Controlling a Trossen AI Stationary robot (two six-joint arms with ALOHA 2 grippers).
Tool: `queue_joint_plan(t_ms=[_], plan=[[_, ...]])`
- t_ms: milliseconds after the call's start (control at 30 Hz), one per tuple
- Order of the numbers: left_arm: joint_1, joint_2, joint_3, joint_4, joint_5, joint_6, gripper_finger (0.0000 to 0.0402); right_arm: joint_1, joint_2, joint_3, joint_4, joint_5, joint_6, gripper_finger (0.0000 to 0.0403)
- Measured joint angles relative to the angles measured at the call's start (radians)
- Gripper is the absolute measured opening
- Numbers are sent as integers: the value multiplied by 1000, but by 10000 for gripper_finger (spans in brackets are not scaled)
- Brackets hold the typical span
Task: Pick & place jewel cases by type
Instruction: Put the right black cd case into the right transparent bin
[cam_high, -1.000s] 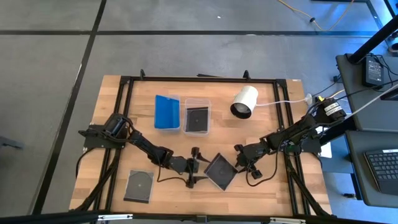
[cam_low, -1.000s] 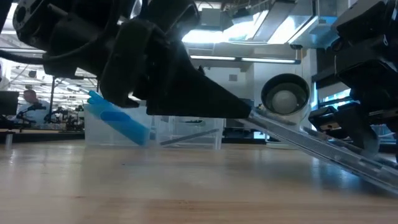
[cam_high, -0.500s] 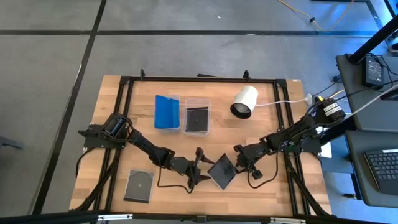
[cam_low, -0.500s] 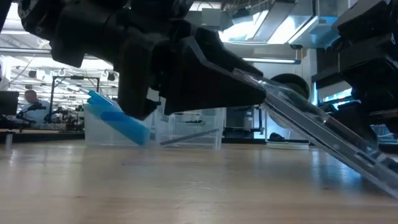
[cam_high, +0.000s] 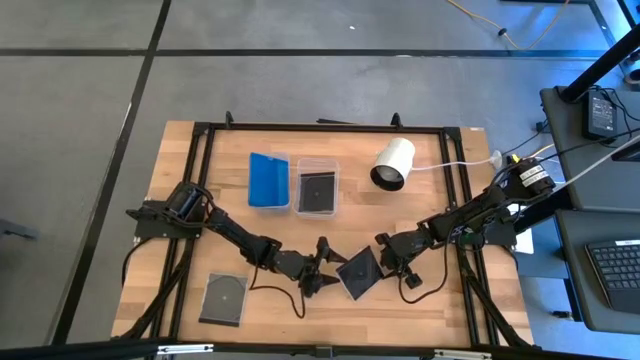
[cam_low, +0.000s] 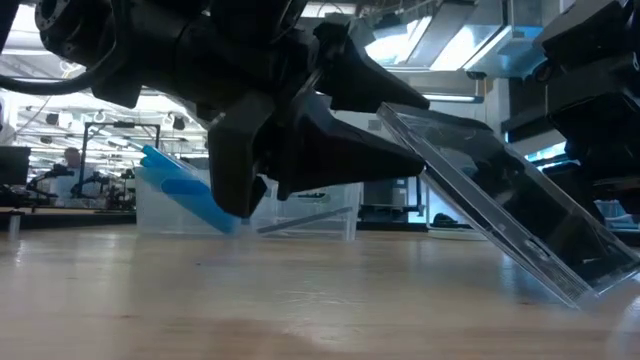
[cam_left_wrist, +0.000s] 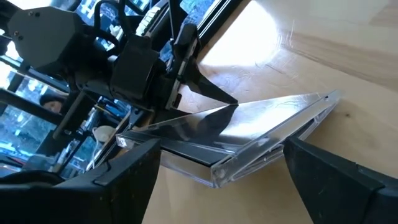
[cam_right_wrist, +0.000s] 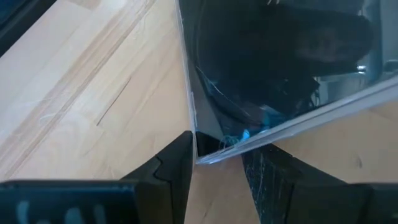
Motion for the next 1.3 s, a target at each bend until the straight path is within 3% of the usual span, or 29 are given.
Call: queue_joint_plan(t_ms=[300, 1300], plan=[[-17, 9, -7, -24, 5, 199, 334, -1, 0, 2, 4, 9, -1, 139], [-20, 39, -3, 60, 45, 181, 334, -5, 56, 22, 65, 53, -4, 139]])
